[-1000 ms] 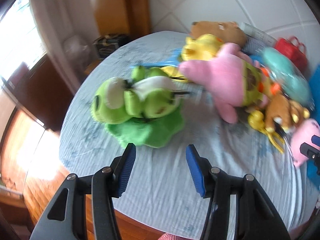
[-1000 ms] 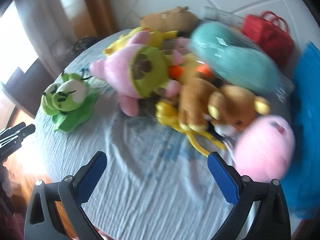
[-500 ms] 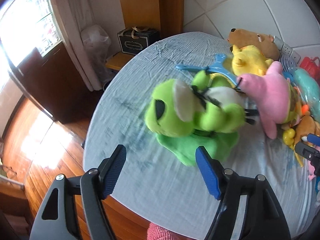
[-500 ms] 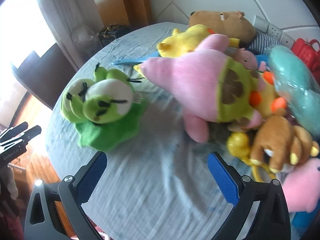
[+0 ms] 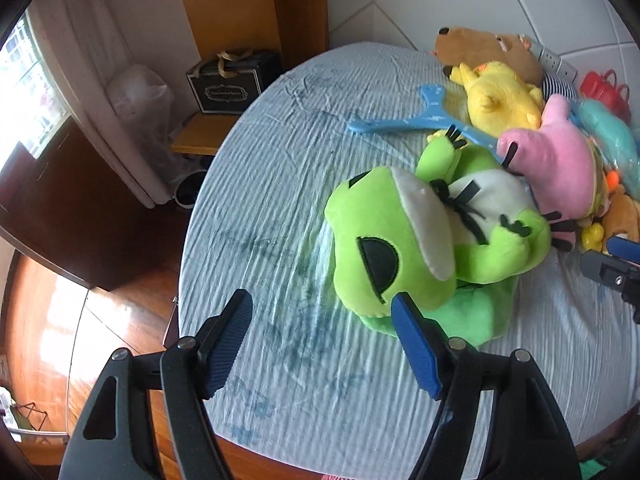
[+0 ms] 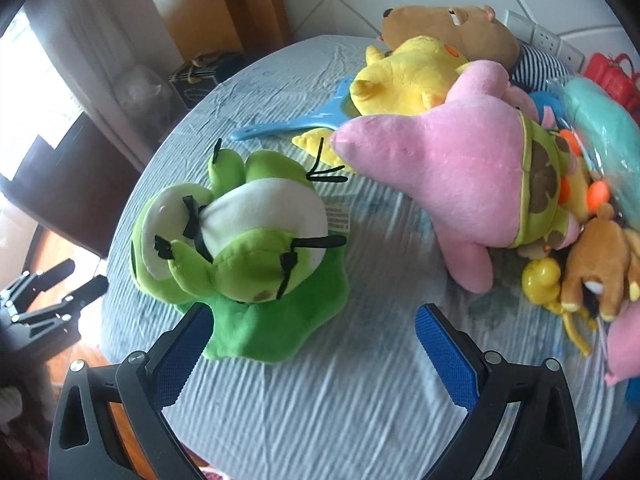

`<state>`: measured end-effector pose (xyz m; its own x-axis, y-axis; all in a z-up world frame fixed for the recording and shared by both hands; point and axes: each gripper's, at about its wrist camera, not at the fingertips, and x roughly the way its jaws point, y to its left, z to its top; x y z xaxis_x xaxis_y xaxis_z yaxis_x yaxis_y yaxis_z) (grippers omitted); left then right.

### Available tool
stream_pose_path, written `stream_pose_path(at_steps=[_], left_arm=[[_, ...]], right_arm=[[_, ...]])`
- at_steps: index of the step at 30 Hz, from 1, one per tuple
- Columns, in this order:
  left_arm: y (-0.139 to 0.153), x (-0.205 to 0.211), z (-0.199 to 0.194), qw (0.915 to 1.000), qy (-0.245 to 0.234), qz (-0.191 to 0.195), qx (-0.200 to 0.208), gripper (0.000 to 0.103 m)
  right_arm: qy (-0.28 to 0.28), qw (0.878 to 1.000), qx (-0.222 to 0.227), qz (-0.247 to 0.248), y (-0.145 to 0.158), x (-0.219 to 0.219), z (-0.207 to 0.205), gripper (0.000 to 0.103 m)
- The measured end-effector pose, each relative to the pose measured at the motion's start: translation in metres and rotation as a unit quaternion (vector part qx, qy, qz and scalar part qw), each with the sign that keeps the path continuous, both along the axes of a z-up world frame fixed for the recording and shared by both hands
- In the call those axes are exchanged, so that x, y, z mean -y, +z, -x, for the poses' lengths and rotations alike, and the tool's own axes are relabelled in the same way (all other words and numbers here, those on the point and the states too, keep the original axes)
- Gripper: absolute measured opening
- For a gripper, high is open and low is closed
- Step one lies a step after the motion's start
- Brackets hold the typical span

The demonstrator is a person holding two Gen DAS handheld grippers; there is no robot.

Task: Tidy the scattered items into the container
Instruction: 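Lower both tools toward the green frog plush, then grasp the green frog plush with the left tool while the right tool grasps it too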

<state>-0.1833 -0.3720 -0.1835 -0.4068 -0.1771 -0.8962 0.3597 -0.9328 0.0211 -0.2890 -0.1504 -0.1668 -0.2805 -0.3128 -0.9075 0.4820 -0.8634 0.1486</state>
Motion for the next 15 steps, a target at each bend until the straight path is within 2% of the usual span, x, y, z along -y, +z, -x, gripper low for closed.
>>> stream_pose_path(at_steps=[3, 5, 7, 15], left_arm=[[-0.007, 0.004, 0.008, 0.9999, -0.007, -0.013, 0.002, 0.071], [-0.011, 0.005, 0.014, 0.9999, -0.005, -0.015, 0.001, 0.075], [-0.014, 0.006, 0.018, 0.9998, -0.002, -0.018, 0.000, 0.094], [-0.025, 0.002, 0.035, 0.9993, -0.004, -0.038, 0.003, 0.095]], right_arm=[[-0.009, 1.000, 0.007, 0.003, -0.003, 0.002, 0.004, 0.103], [-0.010, 1.000, 0.008, 0.001, -0.004, 0.004, 0.008, 0.103], [-0.007, 1.000, 0.010, 0.000, -0.006, 0.009, 0.013, 0.103], [0.010, 1.000, 0.026, 0.003, -0.017, 0.033, 0.033, 0.103]])
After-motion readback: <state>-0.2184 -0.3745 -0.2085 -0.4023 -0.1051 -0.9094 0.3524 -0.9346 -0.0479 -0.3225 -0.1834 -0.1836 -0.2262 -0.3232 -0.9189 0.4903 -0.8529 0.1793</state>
